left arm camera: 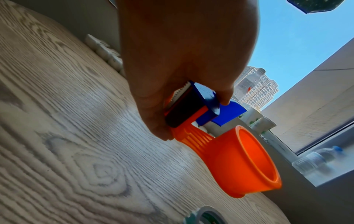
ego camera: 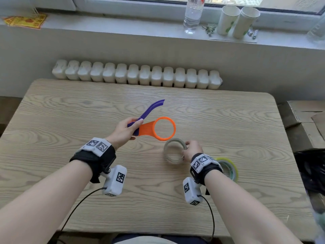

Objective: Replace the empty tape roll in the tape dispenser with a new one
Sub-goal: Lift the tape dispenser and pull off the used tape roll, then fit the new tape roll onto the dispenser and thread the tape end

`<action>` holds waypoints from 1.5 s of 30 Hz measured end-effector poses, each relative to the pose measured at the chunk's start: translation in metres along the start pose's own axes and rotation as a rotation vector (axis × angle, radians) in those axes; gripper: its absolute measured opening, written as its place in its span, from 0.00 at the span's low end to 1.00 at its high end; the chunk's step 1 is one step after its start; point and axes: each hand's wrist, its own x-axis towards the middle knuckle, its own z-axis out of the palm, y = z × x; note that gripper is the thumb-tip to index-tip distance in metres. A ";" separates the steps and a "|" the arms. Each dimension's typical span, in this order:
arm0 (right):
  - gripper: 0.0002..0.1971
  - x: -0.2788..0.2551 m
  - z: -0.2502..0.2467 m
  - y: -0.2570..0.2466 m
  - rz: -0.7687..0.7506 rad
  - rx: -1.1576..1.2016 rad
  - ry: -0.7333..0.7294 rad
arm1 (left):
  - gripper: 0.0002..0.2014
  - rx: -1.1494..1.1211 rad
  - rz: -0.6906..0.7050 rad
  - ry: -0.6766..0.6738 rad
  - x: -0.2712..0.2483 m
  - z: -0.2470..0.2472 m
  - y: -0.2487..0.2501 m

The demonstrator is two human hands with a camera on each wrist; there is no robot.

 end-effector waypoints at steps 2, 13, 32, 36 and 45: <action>0.16 -0.003 0.000 -0.002 0.008 -0.027 0.000 | 0.08 0.014 0.006 -0.011 0.001 0.002 0.002; 0.23 -0.013 -0.011 -0.003 -0.055 -0.053 -0.011 | 0.12 -0.010 -0.004 -0.070 -0.005 0.009 0.016; 0.28 -0.073 -0.078 0.108 -0.142 -0.026 0.275 | 0.03 0.011 -0.053 -0.352 -0.023 0.103 0.012; 0.42 -0.073 -0.070 0.132 -0.060 -0.086 0.234 | 0.06 0.037 -0.086 -0.368 -0.023 0.120 -0.002; 0.51 -0.058 -0.056 0.148 -0.007 -0.140 0.222 | 0.11 0.054 -0.130 -0.375 -0.017 0.136 -0.022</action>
